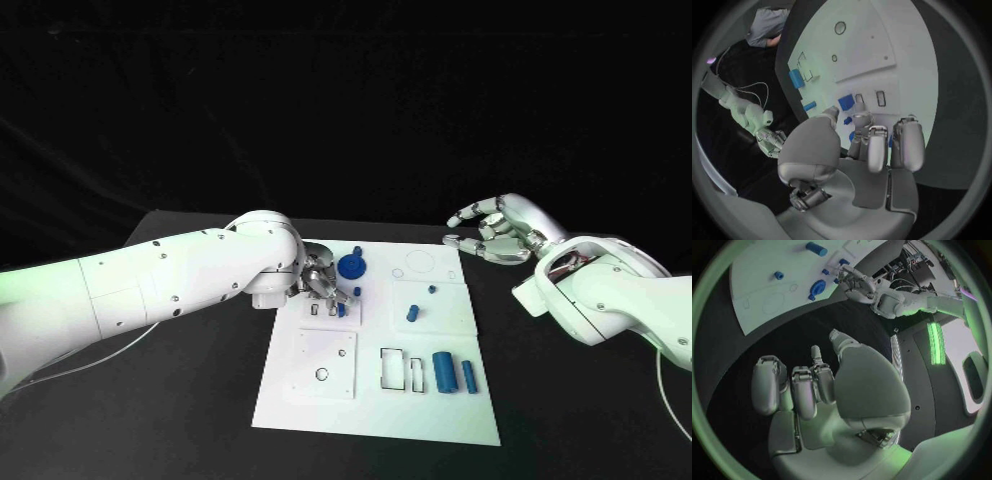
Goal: Assemble the parts on the task board
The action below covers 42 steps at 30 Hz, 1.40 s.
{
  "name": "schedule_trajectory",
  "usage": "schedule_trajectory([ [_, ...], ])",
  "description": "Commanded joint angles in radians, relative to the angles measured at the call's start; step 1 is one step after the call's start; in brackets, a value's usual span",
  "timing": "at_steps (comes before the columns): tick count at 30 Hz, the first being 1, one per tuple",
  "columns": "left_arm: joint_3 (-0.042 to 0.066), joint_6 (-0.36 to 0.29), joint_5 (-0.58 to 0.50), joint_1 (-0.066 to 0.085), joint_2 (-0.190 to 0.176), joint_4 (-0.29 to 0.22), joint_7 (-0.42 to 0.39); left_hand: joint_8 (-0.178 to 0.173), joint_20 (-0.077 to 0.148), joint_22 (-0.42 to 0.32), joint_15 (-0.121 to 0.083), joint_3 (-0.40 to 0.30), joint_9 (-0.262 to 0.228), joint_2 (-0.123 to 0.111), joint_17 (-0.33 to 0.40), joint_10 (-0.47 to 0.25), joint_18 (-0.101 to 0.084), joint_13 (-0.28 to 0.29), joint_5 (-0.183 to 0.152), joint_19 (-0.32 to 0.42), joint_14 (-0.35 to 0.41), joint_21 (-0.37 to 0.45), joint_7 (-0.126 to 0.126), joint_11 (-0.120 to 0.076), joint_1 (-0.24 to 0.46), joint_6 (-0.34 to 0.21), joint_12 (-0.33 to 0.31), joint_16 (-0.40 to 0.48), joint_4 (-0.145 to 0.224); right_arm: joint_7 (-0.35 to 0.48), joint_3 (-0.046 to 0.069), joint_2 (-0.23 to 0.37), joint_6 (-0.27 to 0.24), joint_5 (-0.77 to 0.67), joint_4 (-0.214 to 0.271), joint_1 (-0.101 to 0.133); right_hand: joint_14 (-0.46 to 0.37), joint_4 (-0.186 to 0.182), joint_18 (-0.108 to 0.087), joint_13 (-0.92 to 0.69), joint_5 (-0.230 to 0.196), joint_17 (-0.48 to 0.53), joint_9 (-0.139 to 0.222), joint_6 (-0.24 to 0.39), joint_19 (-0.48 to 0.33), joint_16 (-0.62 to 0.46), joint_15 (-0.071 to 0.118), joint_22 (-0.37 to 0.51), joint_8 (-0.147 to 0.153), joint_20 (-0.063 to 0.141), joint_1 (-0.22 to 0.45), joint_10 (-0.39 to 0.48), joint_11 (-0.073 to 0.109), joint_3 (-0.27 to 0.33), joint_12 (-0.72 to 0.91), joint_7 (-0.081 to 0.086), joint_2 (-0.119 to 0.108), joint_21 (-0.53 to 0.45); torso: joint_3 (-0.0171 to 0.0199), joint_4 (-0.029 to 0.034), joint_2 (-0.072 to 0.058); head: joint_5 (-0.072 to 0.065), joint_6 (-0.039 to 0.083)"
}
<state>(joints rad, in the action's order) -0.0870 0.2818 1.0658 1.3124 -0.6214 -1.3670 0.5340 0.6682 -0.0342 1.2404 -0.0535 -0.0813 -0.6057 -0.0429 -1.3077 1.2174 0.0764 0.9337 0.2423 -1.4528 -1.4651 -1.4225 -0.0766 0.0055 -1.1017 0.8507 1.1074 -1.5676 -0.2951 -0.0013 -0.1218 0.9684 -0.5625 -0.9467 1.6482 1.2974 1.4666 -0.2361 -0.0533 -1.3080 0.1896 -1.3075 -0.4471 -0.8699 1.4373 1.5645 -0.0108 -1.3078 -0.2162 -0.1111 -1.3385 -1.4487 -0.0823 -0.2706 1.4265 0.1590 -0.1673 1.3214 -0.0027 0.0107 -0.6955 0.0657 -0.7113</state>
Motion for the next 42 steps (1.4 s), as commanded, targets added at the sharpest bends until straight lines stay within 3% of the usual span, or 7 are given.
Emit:
schedule_trajectory([
  [1,0.000,0.014,-0.015,0.001,0.005,0.000,0.002,0.004,0.000,0.002,-0.007,-0.004,-0.002,0.007,-0.263,0.003,-0.015,0.001,0.004,-0.005,-0.106,-0.005,0.001,-0.002,-0.002,-0.004,0.003,-0.003,0.002,-0.005,0.000,-0.002,0.016,-0.006,-0.002,0.000,0.096,-0.005,-0.010,-0.126,0.006,-0.230,-0.002,-0.007,-0.003,-0.004,0.007,-0.068,-0.006,0.003,0.005,-0.001,0.006,-0.001,0.000,0.000,0.000,-0.003,-0.0002,0.0010,0.000,0.000,-0.004],
  [9,0.000,0.014,-0.021,0.001,0.009,0.000,0.002,0.005,0.001,0.004,-0.007,-0.013,-0.009,0.012,-0.263,0.002,-0.015,0.003,0.008,-0.005,-0.106,-0.005,0.001,-0.003,-0.022,-0.007,0.005,-0.003,0.003,-0.008,0.000,-0.005,0.019,-0.007,-0.006,0.000,0.096,-0.005,-0.010,-0.126,0.008,-0.229,-0.002,-0.007,-0.003,-0.004,0.007,-0.067,-0.007,0.003,0.006,-0.002,0.007,-0.001,0.000,0.000,0.000,-0.003,0.0004,0.0021,0.001,0.001,-0.006],
  [20,0.000,0.022,-0.035,0.001,0.016,0.006,0.001,-0.004,0.004,0.012,-0.013,-0.116,-0.027,0.025,-0.263,-0.004,-0.016,0.007,0.011,-0.006,-0.106,-0.009,0.008,-0.009,-0.147,-0.016,0.003,-0.003,0.012,-0.012,0.000,-0.009,0.024,-0.009,-0.010,0.000,0.096,-0.006,-0.010,-0.126,0.011,-0.228,-0.002,-0.009,-0.004,-0.004,0.007,-0.066,-0.008,0.003,0.005,-0.002,0.007,-0.002,0.000,-0.001,0.001,-0.005,-0.0003,0.0024,0.001,-0.002,-0.008],
  [24,-0.001,0.028,-0.035,0.001,0.017,0.007,0.001,-0.010,0.008,0.017,-0.016,-0.281,-0.043,-0.016,-0.263,-0.006,-0.016,0.008,0.014,-0.006,-0.106,-0.011,0.009,-0.011,-0.228,-0.018,-0.001,-0.003,0.010,-0.014,0.000,-0.009,0.027,-0.009,-0.010,0.000,0.096,-0.006,-0.010,-0.127,0.019,-0.227,-0.003,-0.011,-0.004,-0.005,0.008,-0.066,-0.011,0.004,0.002,-0.003,0.009,-0.005,0.001,-0.002,0.002,-0.006,0.0000,0.0048,0.001,-0.004,-0.007],
  [29,-0.001,0.029,-0.037,0.001,0.017,0.007,0.000,0.009,0.010,0.022,-0.015,-0.536,-0.089,-0.097,-0.263,0.002,-0.017,0.007,0.020,-0.006,-0.106,-0.013,0.007,-0.009,-0.218,-0.022,-0.008,-0.003,0.036,-0.014,0.000,-0.010,0.025,-0.009,-0.009,0.000,0.096,-0.006,-0.010,-0.127,0.019,-0.227,-0.003,-0.011,-0.004,-0.005,0.008,-0.066,-0.011,0.004,0.002,-0.003,0.009,-0.005,0.001,-0.002,0.002,-0.006,0.0002,0.0049,0.001,-0.004,-0.005],
  [37,-0.001,0.023,-0.071,0.001,0.011,0.005,-0.001,0.032,0.006,0.027,-0.012,-0.728,-0.143,-0.149,-0.263,0.012,-0.018,0.011,0.075,-0.007,-0.106,-0.015,0.001,-0.007,-0.162,-0.030,-0.009,-0.003,0.136,-0.013,0.000,-0.009,0.019,-0.010,-0.009,0.000,0.095,-0.006,-0.011,-0.127,0.021,-0.226,-0.003,-0.012,-0.005,-0.005,0.009,-0.064,-0.011,0.004,0.001,-0.003,0.009,-0.005,0.001,-0.002,0.002,-0.008,0.0006,0.0062,0.001,-0.002,-0.002],
  [42,0.000,-0.015,-0.120,0.001,-0.007,-0.010,-0.005,0.037,0.006,0.030,-0.013,-0.758,-0.160,-0.154,-0.262,0.026,-0.018,0.026,0.100,-0.007,-0.105,-0.016,0.002,-0.009,-0.132,-0.025,0.003,-0.003,0.169,-0.012,0.000,-0.008,0.016,-0.009,-0.009,0.000,0.095,-0.006,-0.010,-0.127,0.022,-0.226,-0.003,-0.012,-0.004,-0.005,0.009,-0.065,-0.012,0.004,0.001,-0.003,0.009,-0.006,0.001,-0.002,0.002,-0.007,0.0009,0.0071,0.001,-0.001,-0.001],
])
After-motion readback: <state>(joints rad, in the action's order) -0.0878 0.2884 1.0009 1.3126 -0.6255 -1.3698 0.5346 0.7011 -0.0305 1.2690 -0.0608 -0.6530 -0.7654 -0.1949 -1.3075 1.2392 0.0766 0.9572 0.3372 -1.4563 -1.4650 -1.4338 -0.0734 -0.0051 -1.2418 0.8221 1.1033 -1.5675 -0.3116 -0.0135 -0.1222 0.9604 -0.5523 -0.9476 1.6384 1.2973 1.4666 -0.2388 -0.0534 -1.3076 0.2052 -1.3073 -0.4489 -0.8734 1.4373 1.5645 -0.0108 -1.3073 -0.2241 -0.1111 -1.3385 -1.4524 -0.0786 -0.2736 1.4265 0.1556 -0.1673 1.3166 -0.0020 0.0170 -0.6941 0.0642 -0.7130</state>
